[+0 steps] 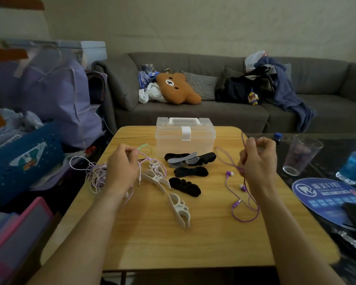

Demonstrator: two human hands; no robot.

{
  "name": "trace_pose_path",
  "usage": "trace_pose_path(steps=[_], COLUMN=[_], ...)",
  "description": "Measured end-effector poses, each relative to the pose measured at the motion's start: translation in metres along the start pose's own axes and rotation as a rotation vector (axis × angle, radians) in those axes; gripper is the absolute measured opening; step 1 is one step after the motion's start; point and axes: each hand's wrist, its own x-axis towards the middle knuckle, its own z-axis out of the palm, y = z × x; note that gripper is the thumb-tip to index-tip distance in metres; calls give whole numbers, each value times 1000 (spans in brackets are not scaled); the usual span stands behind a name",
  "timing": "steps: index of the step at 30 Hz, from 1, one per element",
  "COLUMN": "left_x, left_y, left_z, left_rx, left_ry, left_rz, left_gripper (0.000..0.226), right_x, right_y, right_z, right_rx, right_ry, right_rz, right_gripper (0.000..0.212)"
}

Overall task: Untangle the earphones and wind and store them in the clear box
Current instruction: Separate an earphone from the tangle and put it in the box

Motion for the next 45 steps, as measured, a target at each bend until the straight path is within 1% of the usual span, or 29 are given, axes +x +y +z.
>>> trace_pose_path(steps=[3,6,9,11,13,14,18,19,21,22,24,25,27,28,29,30,31,32,33,34,35,36,37,38,39,40,42,43,45], left_x=[3,9,19,29,36,37,43,48,56,59,61,59,56,53,49,43,34,22,8,-8,-22,-35,-46,-53,-56,-56,-54,-52,-46], left_y=[4,1,-8,-15,-21,-21,-26,-27,-22,-16,-1,6,21,27,33,41,49,60,68,77,82,84,81,76,73,70,68,66,62], left_z=[-4,-9,-14,-14,-10,-8,0,-1,-5,-7,-11,-13,-16,-17,-17,-16,-15,-16,-18,-19,-19,-18,-14,-9,-5,-3,-1,-2,-7], left_rx=[-209,-370,-412,-374,-280,-225,-10,61,240,322,449,514,714,814,843,749,530,249,-23,-228,-379,-480,-538,-550,-525,-476,-415,-393,-367], left_ry=[126,175,194,174,136,117,29,-32,-202,-278,-388,-438,-514,-509,-456,-359,-271,-249,-319,-480,-655,-790,-872,-908,-908,-893,-854,-817,-706], left_rz=[-53,-155,-238,-299,-333,-328,-267,-245,-158,-101,-13,-1,-15,-17,23,102,174,197,152,72,-22,-93,-127,-129,-111,-85,-36,-21,-1], left_gripper=[19,13,6,19,31,33,31,28,13,11,32,37,40,43,43,39,34,31,34,47,66,83,96,99,90,76,39,26,16], right_x=[-6,-9,-8,-8,-8,-8,-9,-9,-10,-10,-10,-10,-10,-11,-12,-13,-15,-17,-19,-21,-24,-27,-30,-31,-32,-32,-27,-24,-16], right_y=[2,10,19,22,24,24,24,25,27,28,29,29,28,28,28,27,26,23,21,18,15,12,10,8,8,8,9,9,7], right_z=[12,20,25,27,30,32,39,40,44,45,48,50,55,57,60,62,64,66,68,69,70,71,72,73,73,72,67,63,52], right_rx=[50,3,-98,-153,-160,-160,-168,-174,-192,-198,-208,-209,-188,-176,-170,-168,-162,-142,-101,-46,7,45,70,93,115,126,75,48,70], right_ry=[-81,-122,-181,-236,-255,-255,-268,-274,-289,-299,-314,-317,-321,-323,-325,-328,-334,-340,-347,-358,-369,-383,-401,-422,-443,-459,-450,-430,-372], right_rz=[4,20,81,127,151,156,151,144,124,115,111,114,116,110,98,85,74,70,72,78,83,87,90,90,94,101,94,85,91], right_gripper=[11,11,7,6,8,7,10,11,11,12,12,11,10,10,10,11,11,12,13,13,12,12,12,12,11,12,13,13,9])
